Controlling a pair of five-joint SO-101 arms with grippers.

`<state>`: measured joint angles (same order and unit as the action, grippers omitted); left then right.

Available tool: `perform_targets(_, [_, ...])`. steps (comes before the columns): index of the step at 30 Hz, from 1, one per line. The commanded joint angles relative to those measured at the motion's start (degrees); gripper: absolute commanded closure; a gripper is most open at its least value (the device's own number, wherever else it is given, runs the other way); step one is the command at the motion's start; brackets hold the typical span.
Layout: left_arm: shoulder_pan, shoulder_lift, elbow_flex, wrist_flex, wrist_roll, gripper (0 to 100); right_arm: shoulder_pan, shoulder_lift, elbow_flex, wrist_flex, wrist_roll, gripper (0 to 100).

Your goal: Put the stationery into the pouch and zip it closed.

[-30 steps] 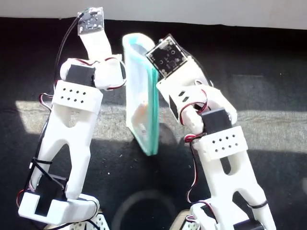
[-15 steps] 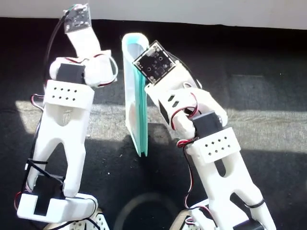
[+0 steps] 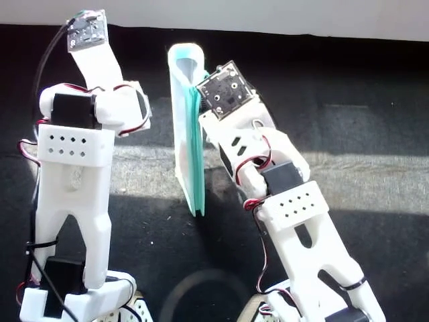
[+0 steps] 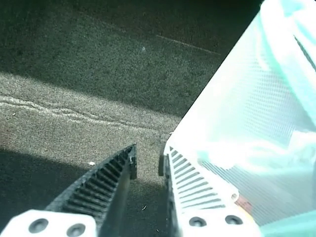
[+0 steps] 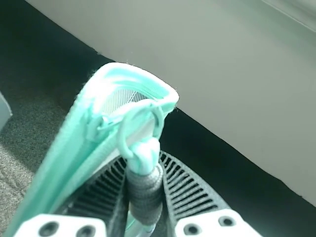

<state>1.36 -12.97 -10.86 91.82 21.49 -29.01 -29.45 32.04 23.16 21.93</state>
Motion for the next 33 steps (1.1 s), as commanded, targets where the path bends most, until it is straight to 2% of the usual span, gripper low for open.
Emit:
perform_targets(1, [5.6,-2.1,-2.6,1.1,0.6,89,-0.7,4.5,-1.4,-0.1,-0.6,99.3])
perform_targets(6, [11.1,-2.1,-2.7,0.5,0.6,91,-0.8,12.1,-7.9,0.2,-0.7,99.3])
perform_targets(11, [11.2,-2.0,-6.3,0.4,0.6,90,-0.8,14.5,-11.2,0.4,-6.8,99.3])
perform_targets(18, [11.4,-2.1,-6.2,-1.2,0.6,90,-0.7,14.8,-13.4,4.2,-6.9,99.3])
perform_targets(23, [11.6,-2.2,-11.6,1.2,0.7,90,-0.7,15.1,-13.3,4.2,-6.7,99.3])
perform_targets(29, [14.4,-1.5,-12.1,6.4,7.3,90,-0.6,15.1,-13.7,4.2,-6.7,99.3])
perform_targets(33, [15.0,-1.5,-8.4,4.7,7.7,90,-0.1,14.6,-13.7,4.2,-6.7,99.3])
